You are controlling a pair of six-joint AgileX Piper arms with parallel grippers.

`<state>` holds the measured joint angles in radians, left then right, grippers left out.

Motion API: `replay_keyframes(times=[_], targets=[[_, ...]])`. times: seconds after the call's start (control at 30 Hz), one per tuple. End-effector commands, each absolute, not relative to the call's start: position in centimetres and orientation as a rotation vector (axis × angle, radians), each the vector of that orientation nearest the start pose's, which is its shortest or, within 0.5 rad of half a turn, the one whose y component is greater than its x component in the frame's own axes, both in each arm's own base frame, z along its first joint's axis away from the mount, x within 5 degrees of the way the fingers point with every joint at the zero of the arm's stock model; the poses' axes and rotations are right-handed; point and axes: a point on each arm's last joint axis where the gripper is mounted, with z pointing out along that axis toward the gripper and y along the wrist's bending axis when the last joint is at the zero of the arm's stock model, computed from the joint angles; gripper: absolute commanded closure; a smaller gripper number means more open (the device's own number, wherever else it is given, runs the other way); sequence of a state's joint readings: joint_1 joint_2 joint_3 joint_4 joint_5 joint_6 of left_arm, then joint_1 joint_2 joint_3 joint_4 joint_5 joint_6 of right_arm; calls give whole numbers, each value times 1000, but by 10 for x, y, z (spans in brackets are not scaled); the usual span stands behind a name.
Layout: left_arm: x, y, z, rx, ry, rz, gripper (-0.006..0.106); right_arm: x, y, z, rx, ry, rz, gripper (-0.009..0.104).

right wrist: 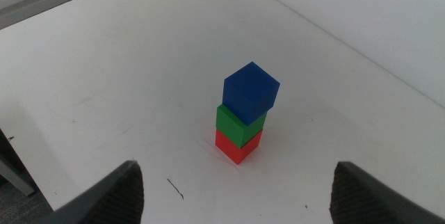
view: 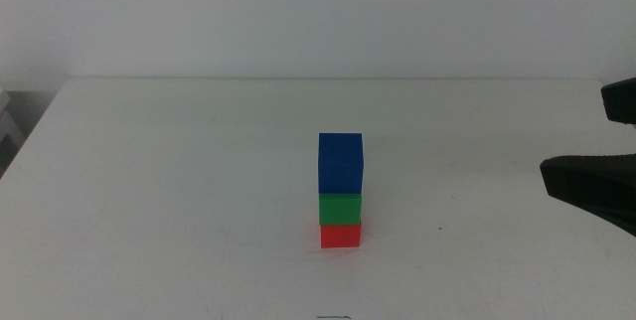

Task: Stack red cubes first, then green, then blue cubes in a specific spot.

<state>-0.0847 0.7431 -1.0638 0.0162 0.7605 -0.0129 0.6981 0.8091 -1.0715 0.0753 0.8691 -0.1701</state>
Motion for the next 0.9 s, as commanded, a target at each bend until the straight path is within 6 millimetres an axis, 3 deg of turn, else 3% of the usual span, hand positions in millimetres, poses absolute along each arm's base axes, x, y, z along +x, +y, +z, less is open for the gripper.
replay_keyframes(times=[0.0, 0.17, 0.27, 0.4, 0.67, 0.87], targets=[[122, -10, 446, 62, 1812, -63, 8, 105, 93, 429, -831, 1834, 411, 3], [109, -9, 439, 60, 1790, -65, 8, 108, 82, 435, -816, 1736, 260, 3], [99, -8, 426, 61, 1799, -65, 8, 112, 78, 438, -772, 1614, 189, 3], [86, -6, 395, 65, 1824, -53, 8, 116, 75, 427, -695, 1511, 193, 3], [60, -4, 333, 64, 1723, -57, 8, 113, 54, 350, -562, 1657, 166, 3], [46, -3, 295, 63, 1611, -57, 8, 88, 25, 304, -463, 1683, 11, 3]])
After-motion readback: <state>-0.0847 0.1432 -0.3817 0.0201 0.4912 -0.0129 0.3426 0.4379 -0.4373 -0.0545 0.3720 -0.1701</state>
